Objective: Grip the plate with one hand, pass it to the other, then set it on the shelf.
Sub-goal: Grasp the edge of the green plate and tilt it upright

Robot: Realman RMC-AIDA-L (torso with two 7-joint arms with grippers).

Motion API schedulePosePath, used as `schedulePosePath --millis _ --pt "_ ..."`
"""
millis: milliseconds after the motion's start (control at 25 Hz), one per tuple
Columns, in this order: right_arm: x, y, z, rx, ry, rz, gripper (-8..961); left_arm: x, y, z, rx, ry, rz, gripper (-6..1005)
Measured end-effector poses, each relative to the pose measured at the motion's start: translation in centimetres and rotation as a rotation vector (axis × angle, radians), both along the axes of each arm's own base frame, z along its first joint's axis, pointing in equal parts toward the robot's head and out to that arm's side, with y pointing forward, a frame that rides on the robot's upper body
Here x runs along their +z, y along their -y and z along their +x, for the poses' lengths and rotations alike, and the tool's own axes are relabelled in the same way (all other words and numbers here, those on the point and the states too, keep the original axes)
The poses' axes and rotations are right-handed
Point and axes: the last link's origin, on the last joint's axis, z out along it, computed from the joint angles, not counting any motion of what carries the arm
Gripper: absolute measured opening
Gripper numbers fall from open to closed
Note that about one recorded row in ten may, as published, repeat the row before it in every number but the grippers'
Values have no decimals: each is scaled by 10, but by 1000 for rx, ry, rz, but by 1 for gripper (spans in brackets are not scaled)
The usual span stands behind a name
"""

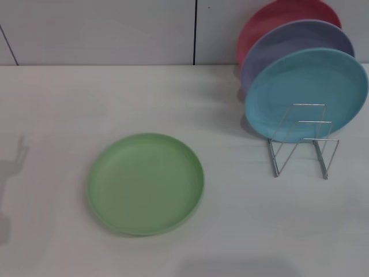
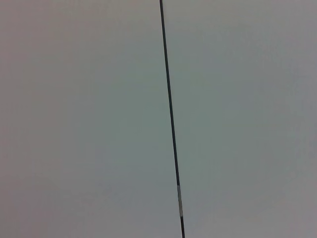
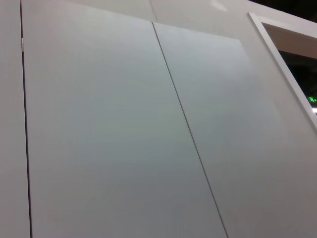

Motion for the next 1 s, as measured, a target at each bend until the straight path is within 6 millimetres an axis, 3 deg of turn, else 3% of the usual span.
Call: schedulePosePath --millis 440,680,800,1000 --pt "-2 4 0 -3 -9 2 816 -8 1 6 -36 -26 -45 850" --pt "-2 5 0 -4 -9 3 816 -9 -21 20 -40 2 -139 844" --pt "-2 4 -1 -1 -9 3 816 -1 -35 34 -28 4 -230 841" --pt "-2 2 -1 4 -10 3 815 20 -50 76 27 -49 -361 836"
